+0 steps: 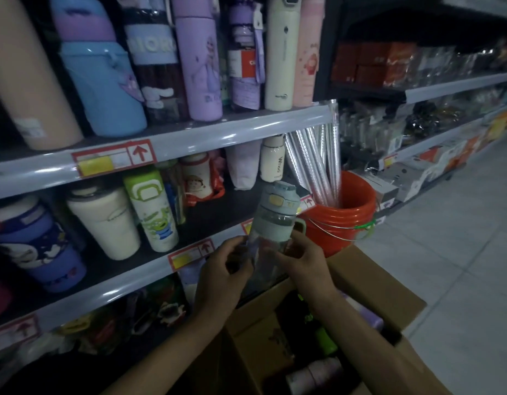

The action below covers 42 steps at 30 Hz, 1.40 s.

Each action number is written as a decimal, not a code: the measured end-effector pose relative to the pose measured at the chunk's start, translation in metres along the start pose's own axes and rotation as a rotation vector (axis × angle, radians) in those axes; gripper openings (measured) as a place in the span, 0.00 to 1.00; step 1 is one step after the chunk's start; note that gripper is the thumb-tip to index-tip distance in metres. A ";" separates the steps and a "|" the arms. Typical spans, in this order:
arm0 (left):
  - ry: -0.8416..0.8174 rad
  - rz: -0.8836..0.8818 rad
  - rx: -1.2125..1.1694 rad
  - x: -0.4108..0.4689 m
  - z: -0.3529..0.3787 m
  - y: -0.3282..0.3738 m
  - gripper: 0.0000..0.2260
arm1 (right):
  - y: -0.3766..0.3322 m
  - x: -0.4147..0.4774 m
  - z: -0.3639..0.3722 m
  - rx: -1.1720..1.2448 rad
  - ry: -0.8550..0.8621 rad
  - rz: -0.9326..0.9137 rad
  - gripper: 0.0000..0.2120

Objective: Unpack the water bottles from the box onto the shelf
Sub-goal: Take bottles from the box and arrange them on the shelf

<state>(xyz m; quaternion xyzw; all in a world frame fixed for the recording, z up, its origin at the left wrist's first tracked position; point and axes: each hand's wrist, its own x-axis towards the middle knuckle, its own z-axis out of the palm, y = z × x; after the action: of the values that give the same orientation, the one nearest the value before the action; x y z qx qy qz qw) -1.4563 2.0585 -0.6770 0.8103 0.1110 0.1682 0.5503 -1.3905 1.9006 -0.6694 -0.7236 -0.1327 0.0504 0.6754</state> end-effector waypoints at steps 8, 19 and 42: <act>0.133 -0.086 -0.036 0.039 -0.017 0.002 0.17 | -0.003 0.053 0.037 -0.157 -0.077 -0.204 0.21; 0.219 -0.161 -0.104 0.087 -0.031 -0.009 0.30 | 0.009 0.133 0.088 -0.162 -0.128 -0.290 0.26; 0.132 -0.314 -0.146 0.154 -0.034 -0.030 0.41 | 0.024 0.202 0.130 -0.189 -0.083 -0.260 0.23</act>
<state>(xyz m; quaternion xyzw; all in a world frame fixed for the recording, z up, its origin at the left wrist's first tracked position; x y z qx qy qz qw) -1.3277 2.1551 -0.6703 0.7281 0.2598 0.1407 0.6186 -1.2260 2.0773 -0.6826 -0.7579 -0.2571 -0.0204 0.5992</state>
